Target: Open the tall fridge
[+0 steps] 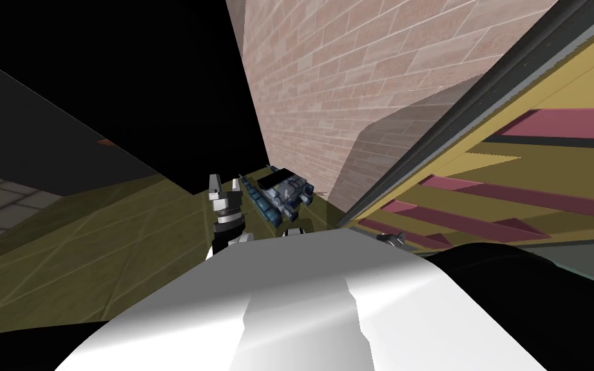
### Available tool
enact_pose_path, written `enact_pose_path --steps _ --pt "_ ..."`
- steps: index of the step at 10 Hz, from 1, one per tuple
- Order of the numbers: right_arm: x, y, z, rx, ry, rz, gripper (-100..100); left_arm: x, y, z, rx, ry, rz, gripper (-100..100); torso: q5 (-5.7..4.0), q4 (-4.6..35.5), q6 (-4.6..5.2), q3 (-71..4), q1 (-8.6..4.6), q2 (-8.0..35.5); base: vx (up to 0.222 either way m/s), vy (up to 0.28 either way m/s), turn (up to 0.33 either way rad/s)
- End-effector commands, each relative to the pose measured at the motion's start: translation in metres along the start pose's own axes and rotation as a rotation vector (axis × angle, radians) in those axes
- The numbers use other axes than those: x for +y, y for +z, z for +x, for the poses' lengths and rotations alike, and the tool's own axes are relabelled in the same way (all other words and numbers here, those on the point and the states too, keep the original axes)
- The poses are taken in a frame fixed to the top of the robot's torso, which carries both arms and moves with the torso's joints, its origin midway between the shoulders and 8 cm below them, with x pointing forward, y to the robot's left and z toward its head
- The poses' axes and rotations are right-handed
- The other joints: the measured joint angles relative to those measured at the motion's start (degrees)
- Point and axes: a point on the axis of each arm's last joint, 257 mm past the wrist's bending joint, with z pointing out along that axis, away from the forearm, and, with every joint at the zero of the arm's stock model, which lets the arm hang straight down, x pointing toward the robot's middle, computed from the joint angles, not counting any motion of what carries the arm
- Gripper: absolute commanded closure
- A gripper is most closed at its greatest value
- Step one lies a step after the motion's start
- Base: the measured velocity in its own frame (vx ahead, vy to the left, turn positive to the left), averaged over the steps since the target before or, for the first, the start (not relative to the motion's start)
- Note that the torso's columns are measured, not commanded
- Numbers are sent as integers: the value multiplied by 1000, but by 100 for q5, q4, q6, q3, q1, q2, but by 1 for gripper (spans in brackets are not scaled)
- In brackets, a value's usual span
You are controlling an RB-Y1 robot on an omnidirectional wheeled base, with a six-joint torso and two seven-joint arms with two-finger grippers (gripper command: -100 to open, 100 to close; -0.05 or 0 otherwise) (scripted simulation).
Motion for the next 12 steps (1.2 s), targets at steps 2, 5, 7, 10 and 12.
enact_pose_path --steps 2,5,7,10,12 --pt "19 0 -31 -54 55 -26 -100 0 0 0 0 0 0 0 4 1 4 3 11 1 75 -2 -159" --pt "42 -10 -36 -104 53 -75 -100 0 0 0 0 0 0 0 3 -11 0 -22 7 -30 125 12 -219" --pt "59 -26 -51 -146 46 -118 -100 0 0 0 0 0 0 0 1 7 2 15 2 20 -19 -6 15" --pt "58 -7 -47 -169 70 -97 -100 0 0 0 0 0 0 0 5 -23 3 -50 11 -77 162 19 -321" --pt "76 -25 -60 -211 67 -144 -100 0 0 0 0 0 0 0 1 2 -1 4 6 5 21 10 11"
